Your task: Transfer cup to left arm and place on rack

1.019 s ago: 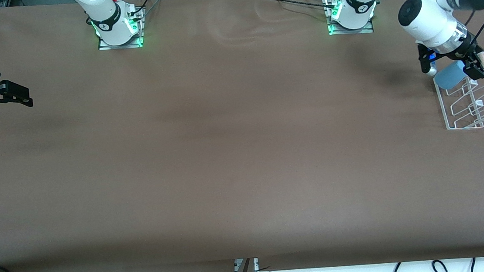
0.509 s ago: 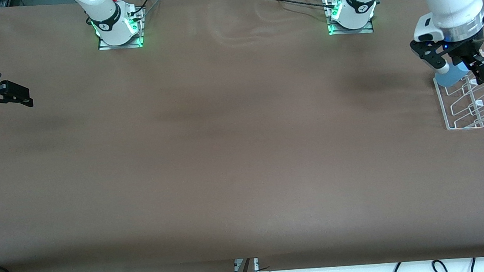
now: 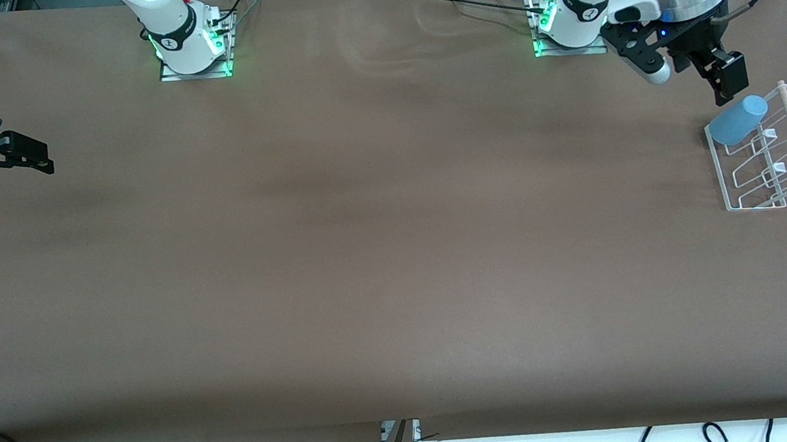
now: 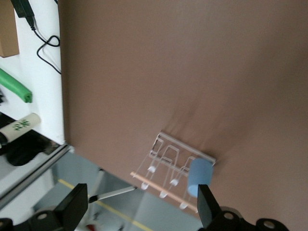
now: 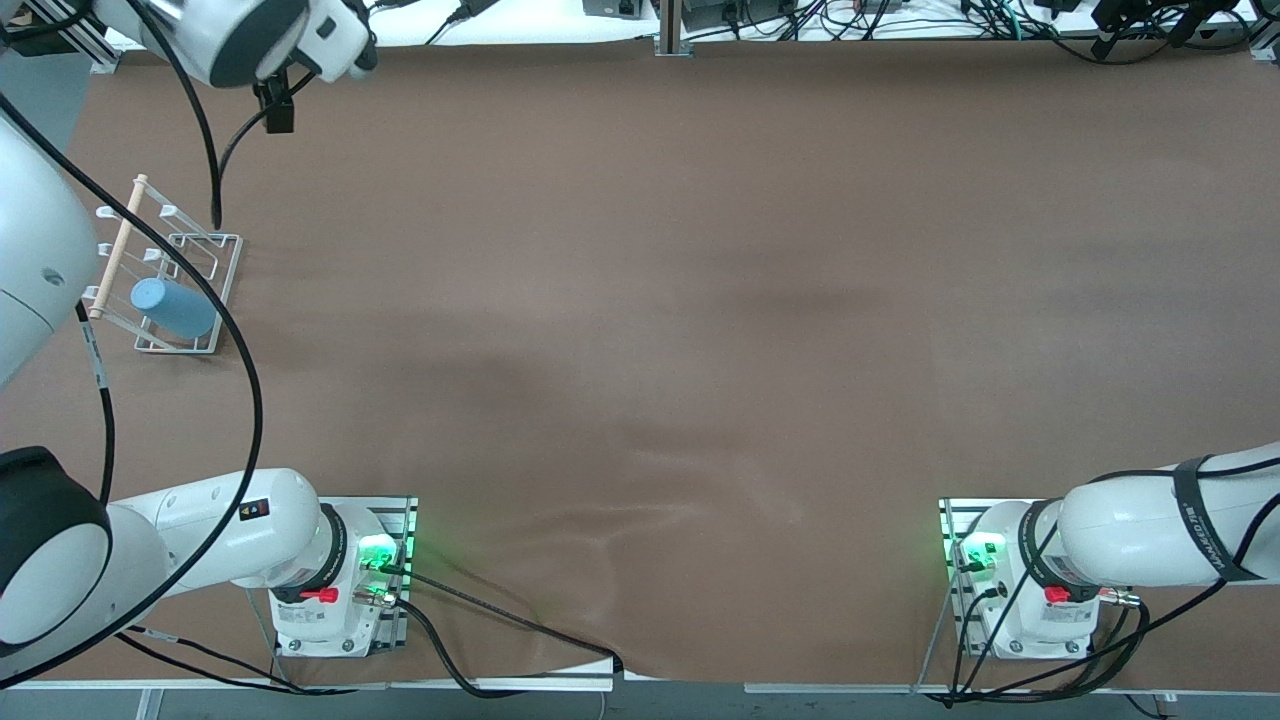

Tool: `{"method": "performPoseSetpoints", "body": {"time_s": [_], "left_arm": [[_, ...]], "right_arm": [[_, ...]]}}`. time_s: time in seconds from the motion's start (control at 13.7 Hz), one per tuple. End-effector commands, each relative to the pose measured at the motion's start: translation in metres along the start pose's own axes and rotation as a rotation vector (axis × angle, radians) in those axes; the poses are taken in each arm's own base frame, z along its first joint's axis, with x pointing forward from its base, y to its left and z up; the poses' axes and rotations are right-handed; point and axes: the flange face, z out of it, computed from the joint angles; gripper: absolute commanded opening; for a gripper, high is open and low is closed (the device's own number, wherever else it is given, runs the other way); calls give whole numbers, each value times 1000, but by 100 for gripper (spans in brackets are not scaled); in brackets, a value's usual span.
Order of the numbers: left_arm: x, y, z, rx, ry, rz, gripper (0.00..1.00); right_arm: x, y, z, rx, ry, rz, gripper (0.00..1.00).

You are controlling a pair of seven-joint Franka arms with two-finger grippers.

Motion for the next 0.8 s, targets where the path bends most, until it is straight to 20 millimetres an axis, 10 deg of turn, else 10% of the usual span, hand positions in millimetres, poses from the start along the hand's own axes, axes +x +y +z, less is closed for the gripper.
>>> {"method": "performPoseSetpoints", "body": {"time_s": [0.0, 0.44, 0.73], "left_arm": [[-16, -26, 15, -149, 124, -254, 100], [11, -56, 30, -331, 194, -955, 100], [-14, -92, 25, -433, 143, -1121, 100]], "right_arm": [[1, 3, -3, 17, 2, 9, 100], [1, 2, -5, 16, 5, 8, 100], [2, 4, -6, 15, 8, 9, 100]]}}
